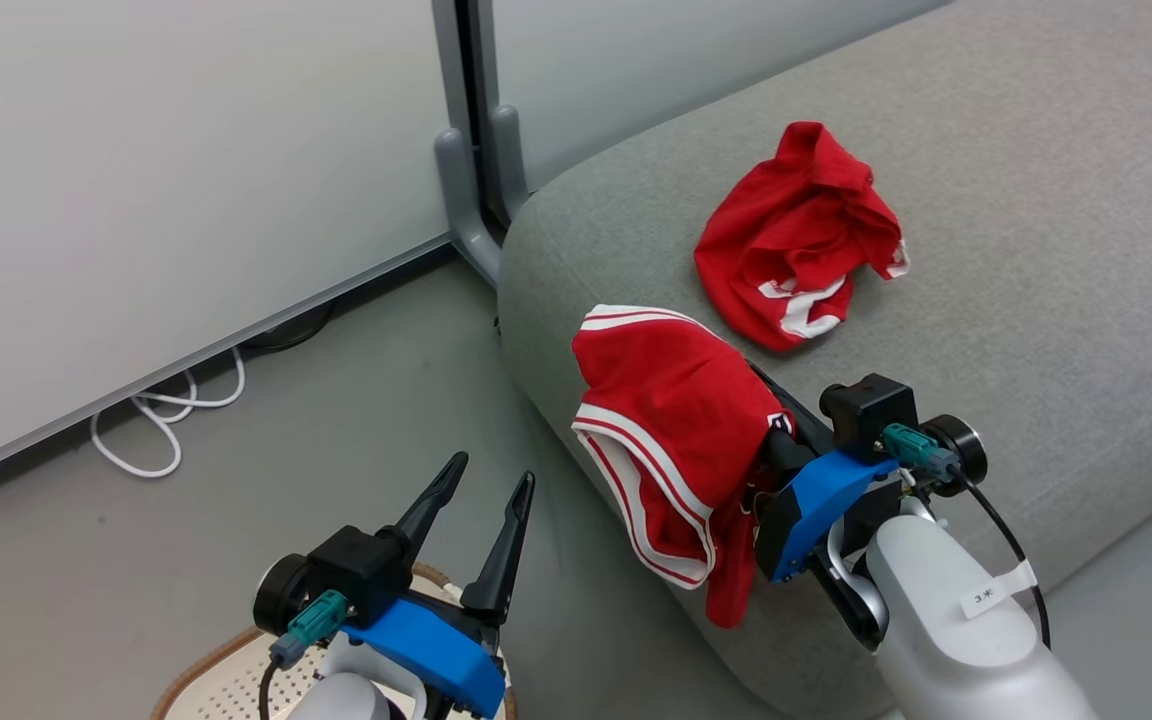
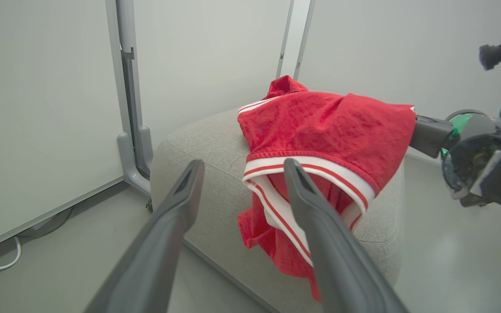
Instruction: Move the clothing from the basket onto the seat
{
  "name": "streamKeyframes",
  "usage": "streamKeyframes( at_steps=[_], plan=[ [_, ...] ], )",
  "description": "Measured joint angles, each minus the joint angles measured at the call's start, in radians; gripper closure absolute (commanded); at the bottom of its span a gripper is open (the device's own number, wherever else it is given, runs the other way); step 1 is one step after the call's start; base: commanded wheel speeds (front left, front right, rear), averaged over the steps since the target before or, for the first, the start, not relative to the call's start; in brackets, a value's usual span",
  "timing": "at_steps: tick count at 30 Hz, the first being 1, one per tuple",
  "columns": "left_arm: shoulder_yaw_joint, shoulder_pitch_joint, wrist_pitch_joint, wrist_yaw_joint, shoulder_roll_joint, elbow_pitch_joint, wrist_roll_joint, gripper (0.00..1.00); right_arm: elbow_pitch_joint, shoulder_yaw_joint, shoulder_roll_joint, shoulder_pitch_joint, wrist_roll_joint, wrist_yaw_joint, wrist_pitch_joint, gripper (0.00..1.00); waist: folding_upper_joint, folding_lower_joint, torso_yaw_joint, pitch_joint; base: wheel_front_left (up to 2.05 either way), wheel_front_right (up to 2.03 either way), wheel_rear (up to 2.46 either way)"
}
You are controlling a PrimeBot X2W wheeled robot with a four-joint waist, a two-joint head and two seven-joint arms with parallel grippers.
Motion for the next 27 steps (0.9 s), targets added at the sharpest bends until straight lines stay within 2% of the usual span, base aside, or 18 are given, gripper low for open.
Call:
streamKeyframes(
  at_steps=[13,27],
  plan=[
    [0.007,-0.003,0.000,0.000,0.008,-0.008,0.007,0.00,-0.015,0.001,0.000,0.007,0.003,0.000,0.000,1.00,0.0000,0.0000,-0.084,0.015,0.00,0.00,0.00],
    [-0.012,-0.015,0.000,0.000,0.016,-0.005,0.001,0.00,-0.012,-0.007,0.000,0.011,0.004,0.000,0.000,1.00,0.0000,0.0000,-0.092,0.018,0.00,0.00,0.00]
  ],
)
